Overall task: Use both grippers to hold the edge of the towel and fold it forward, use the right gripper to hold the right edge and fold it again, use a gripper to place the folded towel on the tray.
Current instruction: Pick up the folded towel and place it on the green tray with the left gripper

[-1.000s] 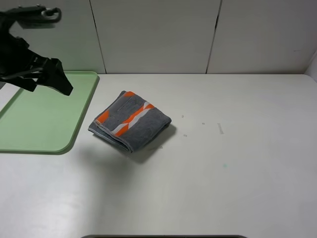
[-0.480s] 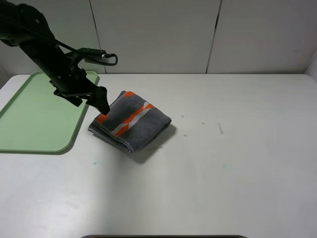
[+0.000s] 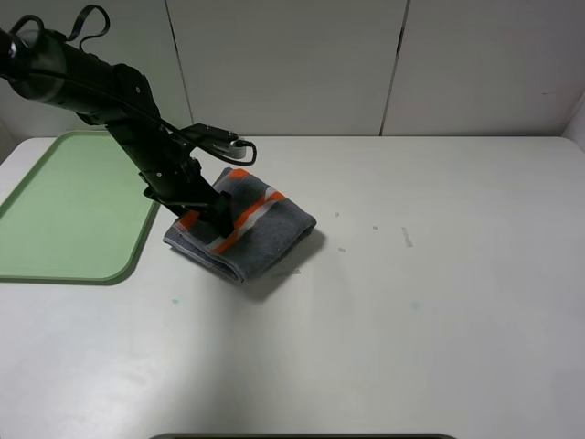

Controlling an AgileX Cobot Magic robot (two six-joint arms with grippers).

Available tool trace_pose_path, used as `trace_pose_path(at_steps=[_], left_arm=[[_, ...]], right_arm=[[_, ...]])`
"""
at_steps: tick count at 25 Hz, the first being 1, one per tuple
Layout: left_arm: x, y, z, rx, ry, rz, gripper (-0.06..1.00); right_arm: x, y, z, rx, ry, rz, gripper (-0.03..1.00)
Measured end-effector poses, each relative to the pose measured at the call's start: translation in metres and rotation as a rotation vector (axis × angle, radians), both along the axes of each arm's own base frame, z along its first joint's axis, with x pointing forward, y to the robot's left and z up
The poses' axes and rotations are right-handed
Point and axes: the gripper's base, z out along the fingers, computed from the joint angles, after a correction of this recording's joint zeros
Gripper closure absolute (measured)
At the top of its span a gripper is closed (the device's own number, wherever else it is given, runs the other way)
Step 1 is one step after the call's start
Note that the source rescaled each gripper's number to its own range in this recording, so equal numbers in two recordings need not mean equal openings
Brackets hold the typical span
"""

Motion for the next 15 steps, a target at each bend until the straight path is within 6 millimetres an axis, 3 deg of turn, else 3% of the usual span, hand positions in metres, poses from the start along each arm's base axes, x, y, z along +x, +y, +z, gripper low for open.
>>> trace_pose_path(at_steps=[4,12,15], left_arm=[[0.001,-0.001,-0.014,0.006,0.011,0.0,-0.06],[0.004,-0.003,-0.018,0.005,0.006,-0.004,-0.05],[0.004,-0.004,-0.019,0.005,-0.003,-0.009,0.02]], right_arm=[[0.0,0.0,0.0,0.0,0.0,0.0,-0.03],[0.0,0.0,0.0,0.0,0.0,0.0,-0.03],[0.0,0.0,0.0,0.0,0.0,0.0,-0.03]])
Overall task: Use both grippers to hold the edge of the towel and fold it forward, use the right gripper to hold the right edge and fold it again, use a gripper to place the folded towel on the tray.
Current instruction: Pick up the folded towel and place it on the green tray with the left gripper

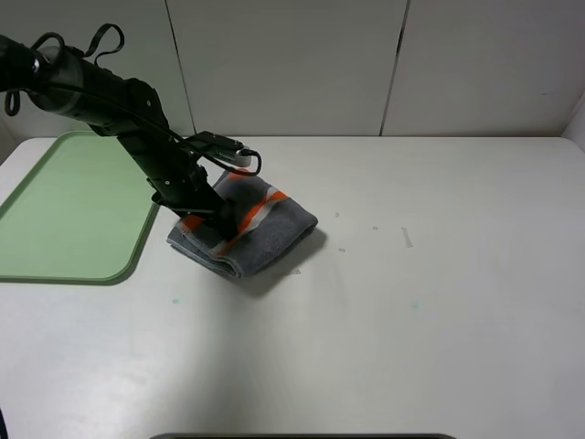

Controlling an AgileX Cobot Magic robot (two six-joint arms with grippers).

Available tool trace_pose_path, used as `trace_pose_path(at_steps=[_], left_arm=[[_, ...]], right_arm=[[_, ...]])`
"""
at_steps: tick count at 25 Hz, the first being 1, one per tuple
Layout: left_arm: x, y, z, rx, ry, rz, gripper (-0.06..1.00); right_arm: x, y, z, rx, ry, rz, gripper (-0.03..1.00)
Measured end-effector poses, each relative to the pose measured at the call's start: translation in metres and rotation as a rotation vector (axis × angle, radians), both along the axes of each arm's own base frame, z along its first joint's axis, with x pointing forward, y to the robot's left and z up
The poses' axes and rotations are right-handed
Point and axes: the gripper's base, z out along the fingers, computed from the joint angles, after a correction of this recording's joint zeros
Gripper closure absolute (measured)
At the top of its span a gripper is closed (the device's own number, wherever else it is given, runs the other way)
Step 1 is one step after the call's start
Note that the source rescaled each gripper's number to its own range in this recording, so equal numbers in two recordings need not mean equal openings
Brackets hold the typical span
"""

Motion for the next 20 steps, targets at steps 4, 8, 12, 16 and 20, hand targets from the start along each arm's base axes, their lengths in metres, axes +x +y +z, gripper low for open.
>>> trace_pose_path(at_steps=[4,8,12,16,20], left_arm=[[-0.001,-0.003,-0.001,-0.013,0.005,0.006,0.29],[-0.003,-0.007,-0.002,-0.03,0.027,0.016,0.64],[-0.003,-0.007,-0.002,-0.031,0.027,0.016,0.74],[-0.003,-0.007,0.001,-0.029,0.017,0.011,0.74],[-0.002,0.001,0.014,-0.005,-0.003,-0.012,0.74]], right_arm=[[0.0,0.0,0.0,0.0,0.0,0.0,-0.03],[0.0,0.0,0.0,0.0,0.0,0.0,-0.03],[0.0,0.0,0.0,0.0,0.0,0.0,-0.03],[0.0,0.0,0.0,0.0,0.0,0.0,-0.03],[0.0,0.0,0.0,0.0,0.0,0.0,-0.03]])
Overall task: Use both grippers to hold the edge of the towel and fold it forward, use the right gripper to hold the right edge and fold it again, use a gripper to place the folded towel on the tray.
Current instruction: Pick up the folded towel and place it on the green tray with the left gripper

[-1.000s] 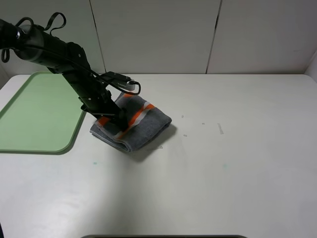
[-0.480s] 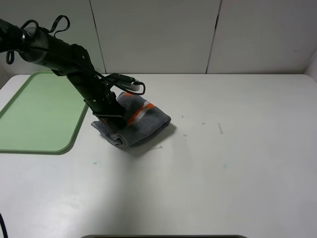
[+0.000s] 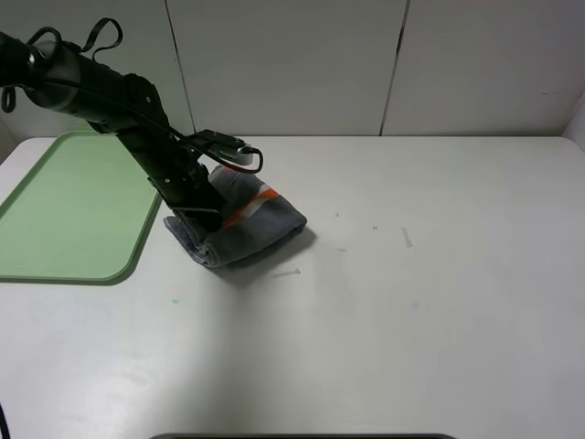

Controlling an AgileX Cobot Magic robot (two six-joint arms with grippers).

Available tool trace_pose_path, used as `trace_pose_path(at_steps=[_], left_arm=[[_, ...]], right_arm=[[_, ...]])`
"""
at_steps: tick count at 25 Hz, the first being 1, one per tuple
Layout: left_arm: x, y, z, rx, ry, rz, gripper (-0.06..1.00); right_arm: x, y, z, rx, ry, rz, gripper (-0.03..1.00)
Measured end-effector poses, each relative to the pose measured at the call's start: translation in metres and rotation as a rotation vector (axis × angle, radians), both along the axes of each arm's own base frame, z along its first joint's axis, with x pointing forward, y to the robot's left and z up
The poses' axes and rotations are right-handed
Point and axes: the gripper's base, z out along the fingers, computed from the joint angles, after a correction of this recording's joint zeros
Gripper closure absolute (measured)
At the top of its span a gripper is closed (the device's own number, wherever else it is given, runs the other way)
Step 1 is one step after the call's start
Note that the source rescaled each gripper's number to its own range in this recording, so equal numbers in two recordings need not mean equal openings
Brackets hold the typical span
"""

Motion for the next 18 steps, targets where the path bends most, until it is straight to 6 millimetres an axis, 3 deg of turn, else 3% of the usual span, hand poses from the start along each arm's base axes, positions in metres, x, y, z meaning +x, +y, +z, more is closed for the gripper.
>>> trace_pose_path(at_steps=[9,18], left_arm=[[-0.001,0.045,0.052,0.038,-0.015,0.063,0.74],[0.001,0.107,0.054,0.05,0.06,0.18,0.74]], right_arm=[[0.0,0.0,0.0,0.001,0.0,0.0,-0.03],[0.0,0.0,0.0,0.001,0.0,0.0,-0.03]])
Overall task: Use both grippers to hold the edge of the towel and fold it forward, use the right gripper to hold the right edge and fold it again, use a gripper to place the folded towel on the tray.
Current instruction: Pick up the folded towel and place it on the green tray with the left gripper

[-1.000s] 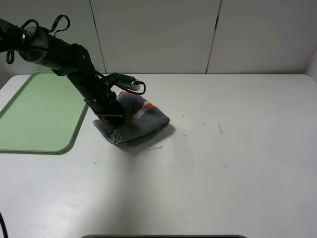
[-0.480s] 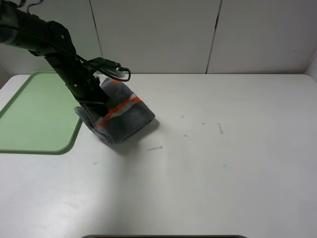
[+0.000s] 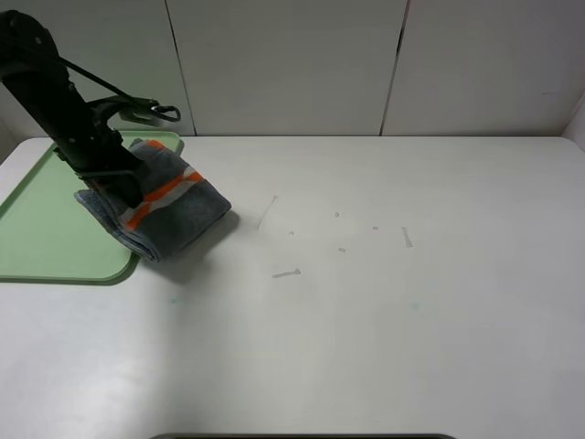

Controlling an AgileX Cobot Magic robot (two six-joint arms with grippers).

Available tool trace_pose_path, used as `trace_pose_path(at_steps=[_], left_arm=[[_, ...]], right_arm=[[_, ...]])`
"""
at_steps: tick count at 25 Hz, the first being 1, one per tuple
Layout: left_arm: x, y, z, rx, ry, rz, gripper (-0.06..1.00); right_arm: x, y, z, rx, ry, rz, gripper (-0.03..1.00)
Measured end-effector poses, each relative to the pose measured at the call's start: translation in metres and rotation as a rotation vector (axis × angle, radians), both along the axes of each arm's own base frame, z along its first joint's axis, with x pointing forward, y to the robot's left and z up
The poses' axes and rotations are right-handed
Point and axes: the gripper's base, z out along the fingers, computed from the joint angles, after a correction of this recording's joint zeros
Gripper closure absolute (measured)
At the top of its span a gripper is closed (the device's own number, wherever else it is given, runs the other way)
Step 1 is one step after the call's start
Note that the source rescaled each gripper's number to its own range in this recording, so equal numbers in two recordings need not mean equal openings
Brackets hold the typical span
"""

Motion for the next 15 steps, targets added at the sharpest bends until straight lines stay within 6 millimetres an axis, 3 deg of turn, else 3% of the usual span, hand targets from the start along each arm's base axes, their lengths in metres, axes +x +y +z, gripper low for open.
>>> trace_pose_path(at_steps=[11,15], left_arm=[[0.001,0.054,0.001,0.006,-0.006,0.109,0.74],[-0.002,0.07,0.012,0.035,-0.036,0.119,0.74]], right_arm=[[0.0,0.0,0.0,0.0,0.0,0.0,-0.03],[0.0,0.0,0.0,0.0,0.0,0.0,-0.03]])
